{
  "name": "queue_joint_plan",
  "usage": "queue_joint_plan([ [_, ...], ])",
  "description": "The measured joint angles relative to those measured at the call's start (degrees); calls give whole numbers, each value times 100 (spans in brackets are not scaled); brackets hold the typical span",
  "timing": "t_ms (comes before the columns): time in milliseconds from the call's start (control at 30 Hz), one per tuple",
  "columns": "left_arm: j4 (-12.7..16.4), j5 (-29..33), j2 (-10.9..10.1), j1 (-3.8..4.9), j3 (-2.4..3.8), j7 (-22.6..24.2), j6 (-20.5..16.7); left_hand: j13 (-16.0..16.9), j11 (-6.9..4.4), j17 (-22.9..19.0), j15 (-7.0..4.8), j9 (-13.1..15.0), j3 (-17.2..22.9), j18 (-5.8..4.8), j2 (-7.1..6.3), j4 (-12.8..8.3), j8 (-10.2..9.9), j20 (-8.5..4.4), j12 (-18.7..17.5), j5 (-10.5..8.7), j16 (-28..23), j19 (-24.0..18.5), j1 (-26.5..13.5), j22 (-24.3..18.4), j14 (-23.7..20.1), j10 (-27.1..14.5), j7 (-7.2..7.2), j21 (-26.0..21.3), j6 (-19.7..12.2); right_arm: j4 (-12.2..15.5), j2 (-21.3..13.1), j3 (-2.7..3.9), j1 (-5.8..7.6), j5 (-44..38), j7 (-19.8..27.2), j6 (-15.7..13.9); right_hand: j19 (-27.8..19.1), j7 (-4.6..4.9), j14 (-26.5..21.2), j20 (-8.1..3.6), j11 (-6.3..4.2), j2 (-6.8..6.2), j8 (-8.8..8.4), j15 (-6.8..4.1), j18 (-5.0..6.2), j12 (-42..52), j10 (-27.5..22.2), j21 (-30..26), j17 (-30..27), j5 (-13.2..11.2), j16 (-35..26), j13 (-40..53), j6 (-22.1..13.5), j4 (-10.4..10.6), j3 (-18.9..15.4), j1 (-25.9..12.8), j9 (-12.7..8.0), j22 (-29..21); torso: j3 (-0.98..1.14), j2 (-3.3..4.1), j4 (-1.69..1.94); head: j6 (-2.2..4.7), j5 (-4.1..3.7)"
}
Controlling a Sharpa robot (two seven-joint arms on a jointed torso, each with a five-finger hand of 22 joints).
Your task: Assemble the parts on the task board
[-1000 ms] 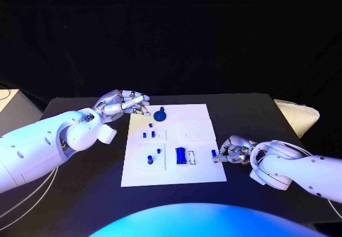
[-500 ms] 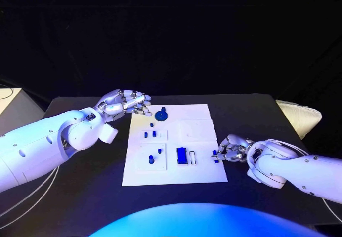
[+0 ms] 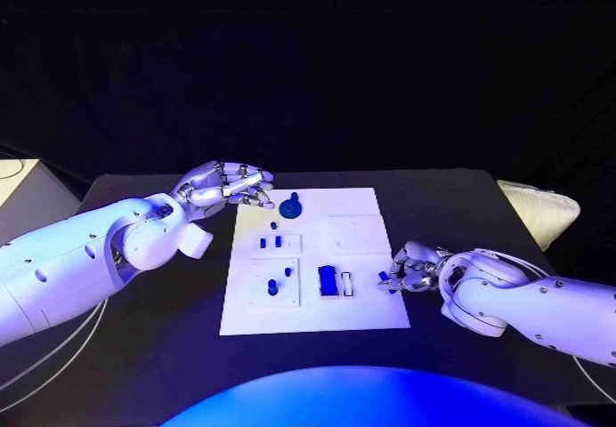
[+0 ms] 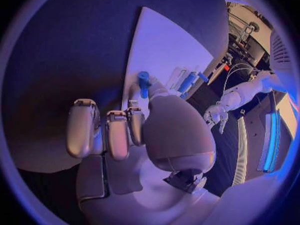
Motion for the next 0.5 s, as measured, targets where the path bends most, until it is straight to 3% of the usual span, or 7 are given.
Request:
queue_joint_plan([
  [67,0,0,2,0,0,0,7,4,0,0,0,0,0,0,0,0,0,0,0,0,0,0,0,0,0,0,0,0,0,11,11,6,2,-42,-10,27,0,25,0,0,-12,-47,-1,0,0,-9,-13,0,0,138,0,1,-5,-5,102,118,1,0,0,-1,0,0,-2],
  [200,-1,0,2,0,0,0,17,3,0,0,0,0,-15,0,0,-15,0,-20,0,0,0,20,0,-6,0,0,0,0,0,36,14,9,3,-104,-34,45,0,-5,0,0,-19,-216,-53,1,0,-30,-21,0,0,597,0,-1,27,193,301,362,2,0,1,-1,-1,0,-7],
  [333,-2,-1,3,0,0,0,23,3,0,0,0,0,-15,-1,0,-15,0,-20,0,0,0,20,0,-6,0,0,0,0,0,79,4,6,0,-124,-37,23,0,19,1,0,-19,-393,-327,2,0,-54,-21,0,0,1154,0,-1,60,616,734,535,390,-1,2,-1,-1,0,-10],
  [433,-3,-1,3,-1,0,0,26,3,0,0,0,0,-15,-1,0,-15,0,-20,0,0,0,20,0,-6,0,0,0,0,0,105,-15,-1,-7,-81,-30,-41,0,28,1,0,-18,-461,-361,2,0,-54,-21,0,0,1494,0,-1,51,838,959,468,412,-1,2,-1,-1,0,-10],
  [500,-3,-1,4,-1,0,0,28,3,0,0,0,0,-15,0,0,-15,0,-20,0,0,0,20,0,-5,0,0,0,1,0,123,-32,-7,-13,-14,-20,-101,0,31,1,0,-18,-538,-345,2,0,-54,-21,0,0,1623,0,-1,48,831,1187,365,412,-1,2,-1,-1,0,-5],
])
